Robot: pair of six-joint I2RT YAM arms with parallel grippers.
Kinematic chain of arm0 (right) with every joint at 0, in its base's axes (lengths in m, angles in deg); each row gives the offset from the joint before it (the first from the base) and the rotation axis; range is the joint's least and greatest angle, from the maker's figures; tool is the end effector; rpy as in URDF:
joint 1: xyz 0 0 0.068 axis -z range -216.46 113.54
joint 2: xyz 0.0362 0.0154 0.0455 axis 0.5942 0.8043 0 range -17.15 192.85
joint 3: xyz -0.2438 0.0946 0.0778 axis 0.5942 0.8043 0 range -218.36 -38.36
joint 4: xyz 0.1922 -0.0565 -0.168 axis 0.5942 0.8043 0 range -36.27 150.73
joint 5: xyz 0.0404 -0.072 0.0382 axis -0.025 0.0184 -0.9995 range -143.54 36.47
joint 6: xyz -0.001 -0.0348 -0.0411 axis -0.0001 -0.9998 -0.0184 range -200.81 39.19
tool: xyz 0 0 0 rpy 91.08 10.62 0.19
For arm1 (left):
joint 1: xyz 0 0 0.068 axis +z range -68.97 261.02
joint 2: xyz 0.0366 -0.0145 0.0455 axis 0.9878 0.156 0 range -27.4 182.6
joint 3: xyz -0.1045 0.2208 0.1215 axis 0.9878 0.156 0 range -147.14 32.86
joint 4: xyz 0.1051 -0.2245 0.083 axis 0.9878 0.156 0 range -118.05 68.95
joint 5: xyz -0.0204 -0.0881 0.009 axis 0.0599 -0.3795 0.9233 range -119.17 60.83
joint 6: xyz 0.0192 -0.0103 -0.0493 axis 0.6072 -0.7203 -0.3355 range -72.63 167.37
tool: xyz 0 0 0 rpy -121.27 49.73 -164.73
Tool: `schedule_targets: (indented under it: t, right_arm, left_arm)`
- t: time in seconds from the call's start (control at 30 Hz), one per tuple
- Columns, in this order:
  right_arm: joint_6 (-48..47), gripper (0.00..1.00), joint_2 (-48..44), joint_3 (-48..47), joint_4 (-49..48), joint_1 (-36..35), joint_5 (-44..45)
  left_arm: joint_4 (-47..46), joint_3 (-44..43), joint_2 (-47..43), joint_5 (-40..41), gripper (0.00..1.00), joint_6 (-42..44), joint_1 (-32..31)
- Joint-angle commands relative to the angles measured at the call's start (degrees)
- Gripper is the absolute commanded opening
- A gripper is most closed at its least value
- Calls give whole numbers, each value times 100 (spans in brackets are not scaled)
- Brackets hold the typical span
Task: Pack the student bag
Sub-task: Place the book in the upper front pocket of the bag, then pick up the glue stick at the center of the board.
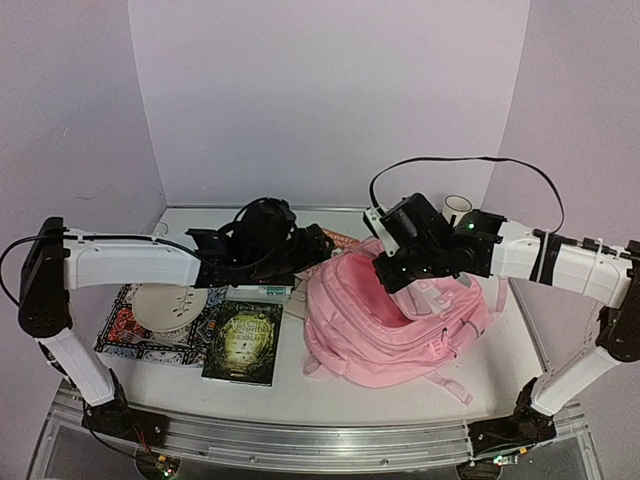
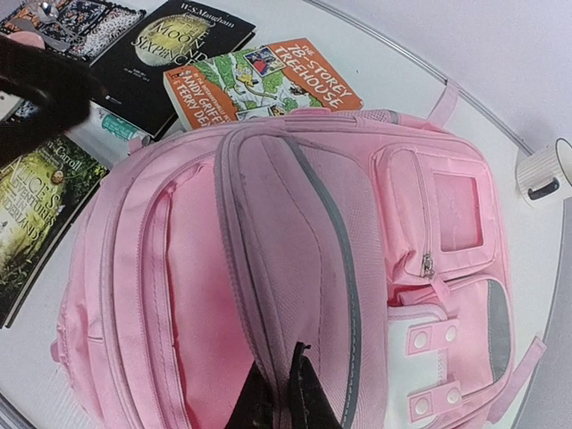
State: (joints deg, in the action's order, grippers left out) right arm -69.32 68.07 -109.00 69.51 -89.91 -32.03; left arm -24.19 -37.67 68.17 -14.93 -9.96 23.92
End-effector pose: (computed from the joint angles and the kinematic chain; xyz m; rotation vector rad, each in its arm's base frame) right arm 0.2145 0.2675 0.3188 -0.5288 2.0057 0.3041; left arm 0.2181 -0.3210 0.2745 -0.1666 2.1998 -0.9428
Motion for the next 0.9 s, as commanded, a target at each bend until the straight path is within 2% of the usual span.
schedule_targets:
  t: [0.0,0.13,0.3,0.6,0.87]
  right_arm:
    - [-181,0,-506,100,-329,-23,292]
    - [-267,0,-589,147,-329,-23,198]
    - [-280,0,-611,203,-329,-18,209]
    - [-258,0,-562,183,-329,-19,198]
    - [-238,0,-549,207,-329,-20,165]
  left_arm:
    - [1136,129,-466,709,88,1538,127]
    - [1862,176,-531,952,92,2167,357]
    - [2419,209,-444,751,95,2581,843]
    - [2532,20,406,127,96,1891,1283]
    - [2524,-736,1502,-79,99,1435,1307]
